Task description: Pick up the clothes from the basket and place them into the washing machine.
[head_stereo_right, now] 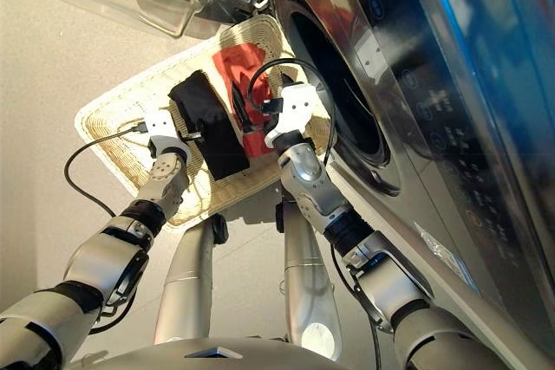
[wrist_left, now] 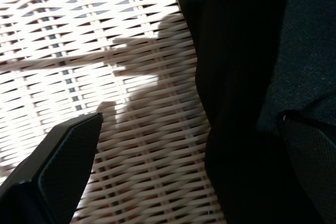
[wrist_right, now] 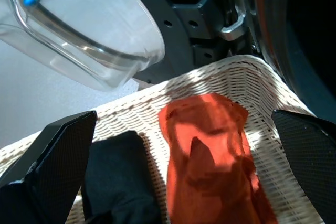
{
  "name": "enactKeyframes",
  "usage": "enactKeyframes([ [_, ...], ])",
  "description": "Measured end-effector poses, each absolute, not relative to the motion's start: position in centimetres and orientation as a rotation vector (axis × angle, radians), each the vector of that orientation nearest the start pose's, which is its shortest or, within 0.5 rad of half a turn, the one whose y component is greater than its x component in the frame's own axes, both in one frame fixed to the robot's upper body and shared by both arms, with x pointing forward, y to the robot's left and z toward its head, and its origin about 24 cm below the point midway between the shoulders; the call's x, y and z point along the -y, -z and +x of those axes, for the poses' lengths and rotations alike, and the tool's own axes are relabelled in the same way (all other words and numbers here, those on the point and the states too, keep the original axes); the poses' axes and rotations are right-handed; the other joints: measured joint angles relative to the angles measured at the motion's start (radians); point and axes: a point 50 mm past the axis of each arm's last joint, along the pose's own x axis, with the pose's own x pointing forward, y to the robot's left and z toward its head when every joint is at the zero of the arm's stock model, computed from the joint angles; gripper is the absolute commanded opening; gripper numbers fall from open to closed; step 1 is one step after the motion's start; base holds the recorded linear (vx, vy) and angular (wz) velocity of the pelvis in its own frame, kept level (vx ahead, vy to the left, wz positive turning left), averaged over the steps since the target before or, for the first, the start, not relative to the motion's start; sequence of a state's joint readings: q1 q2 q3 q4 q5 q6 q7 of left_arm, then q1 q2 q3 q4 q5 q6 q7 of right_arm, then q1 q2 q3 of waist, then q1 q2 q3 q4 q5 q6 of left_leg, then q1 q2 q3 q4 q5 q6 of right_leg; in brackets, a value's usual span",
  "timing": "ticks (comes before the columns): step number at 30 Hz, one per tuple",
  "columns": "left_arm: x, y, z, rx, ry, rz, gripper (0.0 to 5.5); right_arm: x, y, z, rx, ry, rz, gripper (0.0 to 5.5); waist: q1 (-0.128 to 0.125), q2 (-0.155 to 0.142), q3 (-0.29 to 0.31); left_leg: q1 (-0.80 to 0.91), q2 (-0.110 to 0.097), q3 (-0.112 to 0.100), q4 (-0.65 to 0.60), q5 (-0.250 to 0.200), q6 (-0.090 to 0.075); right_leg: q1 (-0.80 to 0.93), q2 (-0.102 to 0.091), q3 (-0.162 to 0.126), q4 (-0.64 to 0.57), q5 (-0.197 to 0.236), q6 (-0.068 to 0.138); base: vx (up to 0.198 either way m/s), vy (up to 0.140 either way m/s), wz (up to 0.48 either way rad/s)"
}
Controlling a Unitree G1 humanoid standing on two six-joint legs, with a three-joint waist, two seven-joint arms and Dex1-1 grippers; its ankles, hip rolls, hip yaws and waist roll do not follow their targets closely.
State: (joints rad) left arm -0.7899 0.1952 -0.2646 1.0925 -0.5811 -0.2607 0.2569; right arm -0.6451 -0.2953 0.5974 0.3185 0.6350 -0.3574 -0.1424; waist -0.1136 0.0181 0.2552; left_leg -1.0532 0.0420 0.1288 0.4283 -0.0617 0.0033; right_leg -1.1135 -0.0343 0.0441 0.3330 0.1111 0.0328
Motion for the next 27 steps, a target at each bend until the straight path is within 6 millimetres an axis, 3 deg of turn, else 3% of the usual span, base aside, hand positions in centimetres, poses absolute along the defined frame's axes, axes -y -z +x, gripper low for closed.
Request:
enactKeyframes([
  [4, -16.1, -5.8, 37.7, -0.107, -0.199, -0.127, 5.5, 6.3, -14.1, 32.4, 0.376, -0.456, 0.197, 5.5, -0.001, -0.008, -0.004, -0.011, 0.005, 0.007, 0.012, -0.006, 0.0, -0.01, 0.004, 0.007, 0.0, -0.005, 0.007, 0.0, 0.0, 0.0],
  [17, -15.3, -8.3, 38.4, -0.005, -0.143, -0.101, 5.5, 5.6, -13.9, 31.8, 0.376, -0.515, 0.197, 5.5, -0.009, -0.014, -0.008, -0.035, 0.005, 0.011, 0.01, -0.009, -0.001, -0.039, 0.007, 0.014, -0.001, 0.002, 0.001, 0.0, 0.0, 0.0],
  [23, -15.8, -9.8, 39.1, 0.03, -0.149, -0.077, 5.5, 5.2, -14.2, 31.3, 0.391, -0.55, 0.22, 5.5, -0.03, -0.014, -0.008, -0.053, 0.005, 0.014, 0.009, -0.011, -0.002, -0.063, 0.01, 0.023, -0.001, 0.003, 0.002, 0.0, 0.0, 0.0],
  [25, -15.6, -10.5, 39.4, 0.047, -0.142, -0.07, 2.16, 5.1, -14.3, 31.2, 0.393, -0.555, 0.226, 5.5, -0.033, -0.014, -0.008, -0.061, 0.004, 0.014, 0.01, -0.011, -0.003, -0.073, 0.011, 0.027, 0.0, 0.007, 0.002, 0.0, 0.0, 0.0],
  [26, -15.4, -10.7, 39.5, 0.052, -0.137, -0.069, 0.0, 5.1, -14.3, 31.2, 0.395, -0.559, 0.225, 5.5, -0.034, -0.014, -0.008, -0.063, 0.004, 0.014, 0.01, -0.012, -0.004, -0.077, 0.011, 0.027, 0.0, 0.009, 0.001, 0.0, 0.0, 0.0],
  [27, -15.3, -10.8, 39.5, 0.055, -0.133, -0.067, 0.0, 5.1, -14.4, 31.2, 0.397, -0.563, 0.226, 5.5, -0.036, -0.014, -0.008, -0.063, 0.003, 0.014, 0.01, -0.013, -0.005, -0.078, 0.011, 0.028, 0.0, 0.009, 0.001, 0.0, 0.0, 0.0],
])
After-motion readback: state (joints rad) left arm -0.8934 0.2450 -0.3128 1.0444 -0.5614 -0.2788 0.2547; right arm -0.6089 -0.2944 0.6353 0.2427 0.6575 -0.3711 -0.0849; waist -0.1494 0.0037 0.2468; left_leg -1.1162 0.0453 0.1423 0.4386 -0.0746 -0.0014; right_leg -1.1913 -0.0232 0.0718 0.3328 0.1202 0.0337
